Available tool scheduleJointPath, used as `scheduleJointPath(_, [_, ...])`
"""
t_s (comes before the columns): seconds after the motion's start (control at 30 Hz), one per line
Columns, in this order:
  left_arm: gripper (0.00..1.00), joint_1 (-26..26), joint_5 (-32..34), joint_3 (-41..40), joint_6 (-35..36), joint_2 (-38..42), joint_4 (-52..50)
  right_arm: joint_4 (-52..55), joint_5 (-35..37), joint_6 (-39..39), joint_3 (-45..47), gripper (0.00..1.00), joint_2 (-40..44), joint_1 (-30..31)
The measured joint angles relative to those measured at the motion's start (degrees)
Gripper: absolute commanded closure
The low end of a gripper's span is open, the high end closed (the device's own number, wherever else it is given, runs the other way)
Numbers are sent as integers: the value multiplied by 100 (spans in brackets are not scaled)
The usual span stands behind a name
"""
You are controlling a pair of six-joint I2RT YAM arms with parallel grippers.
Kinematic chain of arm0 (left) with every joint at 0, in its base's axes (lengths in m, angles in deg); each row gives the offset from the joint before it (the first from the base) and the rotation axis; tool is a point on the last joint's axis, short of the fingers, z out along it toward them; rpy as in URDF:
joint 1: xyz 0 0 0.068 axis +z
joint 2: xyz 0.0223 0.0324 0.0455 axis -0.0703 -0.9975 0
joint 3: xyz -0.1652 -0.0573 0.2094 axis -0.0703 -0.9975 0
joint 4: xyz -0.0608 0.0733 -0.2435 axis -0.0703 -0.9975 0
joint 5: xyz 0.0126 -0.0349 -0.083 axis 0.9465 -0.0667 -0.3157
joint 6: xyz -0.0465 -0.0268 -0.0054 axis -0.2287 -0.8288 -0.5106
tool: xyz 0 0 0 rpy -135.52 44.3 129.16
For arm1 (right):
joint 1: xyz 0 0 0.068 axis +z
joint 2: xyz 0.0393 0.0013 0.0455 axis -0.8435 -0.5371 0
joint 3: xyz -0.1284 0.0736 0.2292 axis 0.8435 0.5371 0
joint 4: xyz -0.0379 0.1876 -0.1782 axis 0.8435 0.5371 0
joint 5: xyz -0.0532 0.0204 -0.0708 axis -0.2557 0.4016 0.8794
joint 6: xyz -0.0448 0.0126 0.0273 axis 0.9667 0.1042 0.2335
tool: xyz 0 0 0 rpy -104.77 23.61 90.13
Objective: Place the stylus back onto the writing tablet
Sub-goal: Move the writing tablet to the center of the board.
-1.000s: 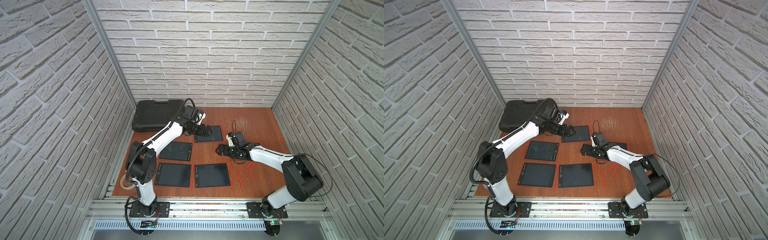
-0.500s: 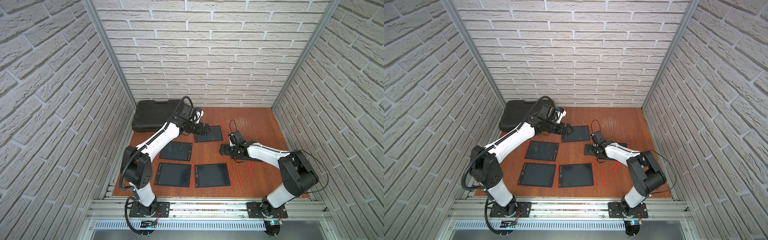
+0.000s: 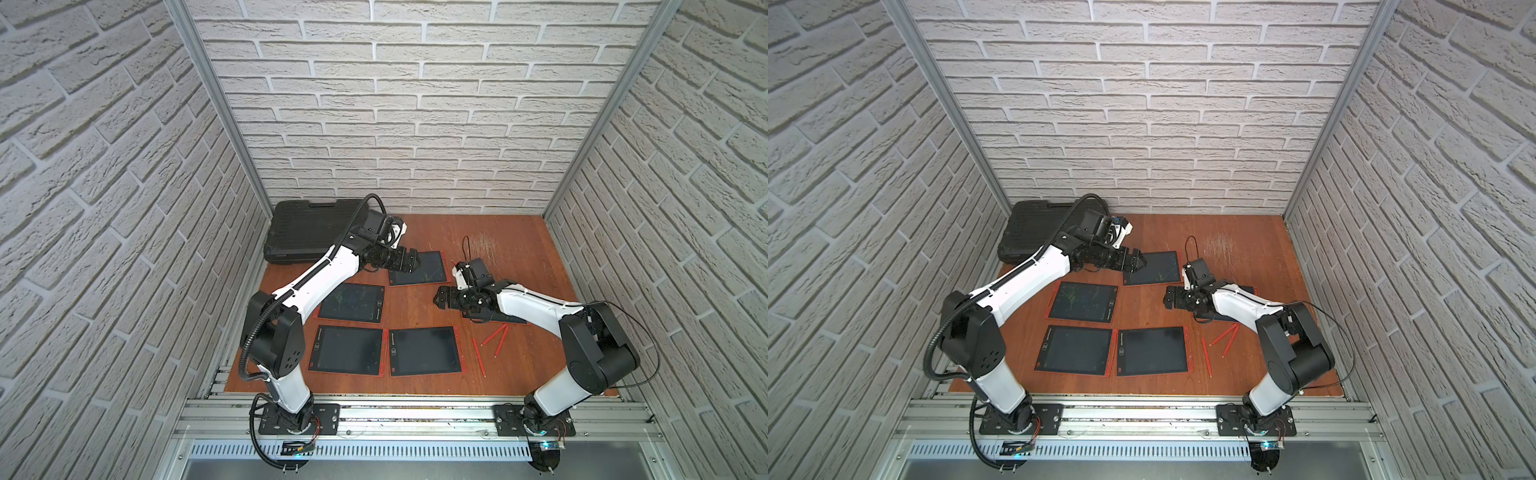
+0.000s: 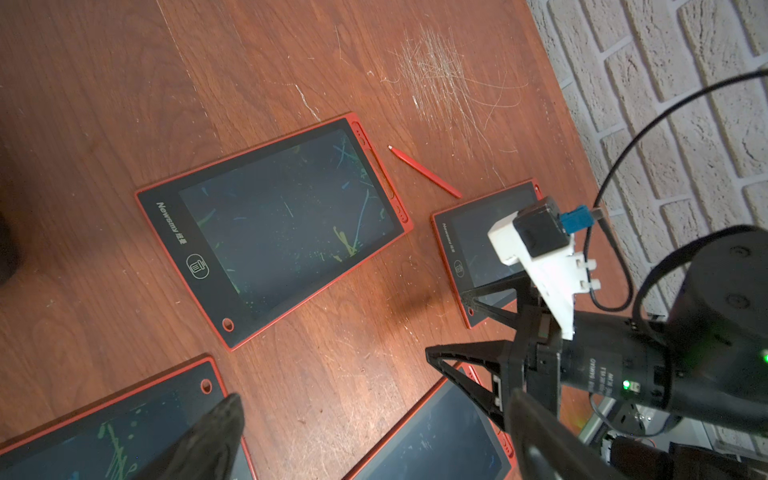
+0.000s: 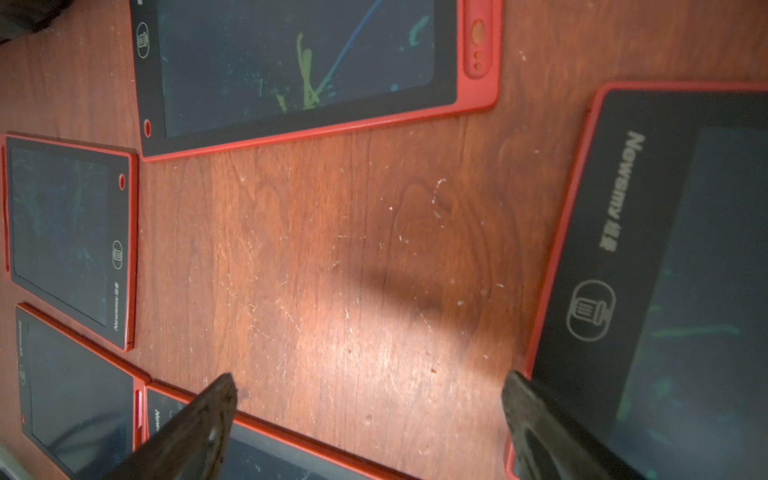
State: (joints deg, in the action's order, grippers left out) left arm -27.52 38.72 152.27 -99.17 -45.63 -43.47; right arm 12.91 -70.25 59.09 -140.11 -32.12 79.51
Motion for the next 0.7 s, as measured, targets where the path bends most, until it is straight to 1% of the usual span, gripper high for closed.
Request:
scheduleJointPath(0.2, [2, 0, 37, -157, 262, 302, 98, 275, 125, 42, -256, 1, -243, 2])
scheduleJointPath(0.37, [2, 15, -28, -162, 313, 411, 232, 573, 280, 146, -555, 0, -459, 2])
scheduleJointPath(0.7, [2, 15, -160, -205, 304, 411, 343, 487, 247, 251, -566, 1, -531, 2])
